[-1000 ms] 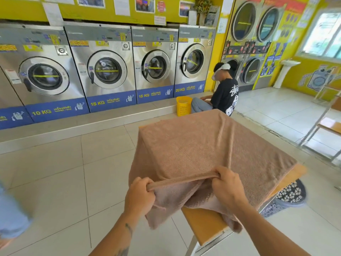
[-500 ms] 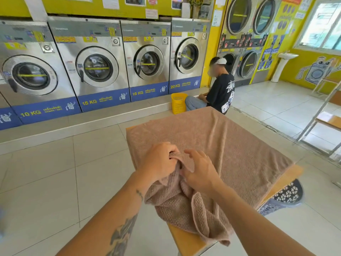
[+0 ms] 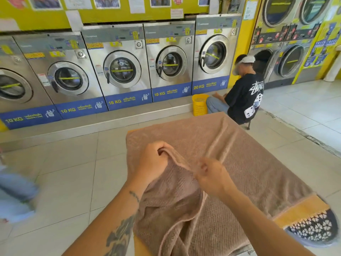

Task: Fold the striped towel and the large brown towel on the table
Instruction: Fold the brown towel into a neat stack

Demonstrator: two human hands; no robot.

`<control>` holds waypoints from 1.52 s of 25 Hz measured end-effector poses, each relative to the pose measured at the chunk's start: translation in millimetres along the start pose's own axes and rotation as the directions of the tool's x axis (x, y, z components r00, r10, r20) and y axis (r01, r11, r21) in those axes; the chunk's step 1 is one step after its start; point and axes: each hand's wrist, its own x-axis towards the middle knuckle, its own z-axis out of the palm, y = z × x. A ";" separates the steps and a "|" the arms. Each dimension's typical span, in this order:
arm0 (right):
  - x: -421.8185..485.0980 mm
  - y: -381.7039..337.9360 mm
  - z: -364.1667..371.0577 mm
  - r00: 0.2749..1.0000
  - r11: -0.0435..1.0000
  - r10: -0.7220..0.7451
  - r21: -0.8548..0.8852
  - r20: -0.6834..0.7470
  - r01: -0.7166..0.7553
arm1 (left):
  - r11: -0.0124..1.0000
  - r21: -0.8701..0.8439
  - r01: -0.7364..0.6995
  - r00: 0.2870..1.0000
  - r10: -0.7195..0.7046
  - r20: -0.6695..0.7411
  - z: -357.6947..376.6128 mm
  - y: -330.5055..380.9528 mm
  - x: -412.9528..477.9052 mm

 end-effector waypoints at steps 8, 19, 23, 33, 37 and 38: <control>35.7 -13.3 -37.6 0.964 0.980 -0.122 0.124 -0.235 0.154 | 0.995 0.097 0.015 0.997 -0.022 0.069 29.1 32.4 25.4; 77.6 -20.2 -42.7 0.974 0.966 -0.221 -0.148 -0.042 0.212 | 0.991 0.047 -0.124 0.983 0.117 0.139 40.3 4.0 62.9; 97.9 -41.7 -30.1 0.970 0.959 -0.232 -0.182 -0.072 0.216 | 0.998 0.024 -0.057 0.987 0.053 0.149 25.9 -40.2 60.4; 138.5 -35.8 -66.7 0.989 0.969 -0.065 -0.247 -0.136 0.030 | 0.881 0.352 0.316 0.942 -0.336 -0.004 -30.7 -175.6 51.4; 134.4 -9.5 -83.5 0.977 0.983 0.015 -0.174 -0.214 -0.053 | 0.579 0.686 0.441 0.853 -0.508 -0.121 -51.1 -190.4 66.3; 133.6 -3.1 -88.1 0.975 0.985 0.021 -0.160 -0.223 -0.057 | 0.526 0.687 0.501 0.822 -0.539 -0.187 -53.2 -189.2 70.5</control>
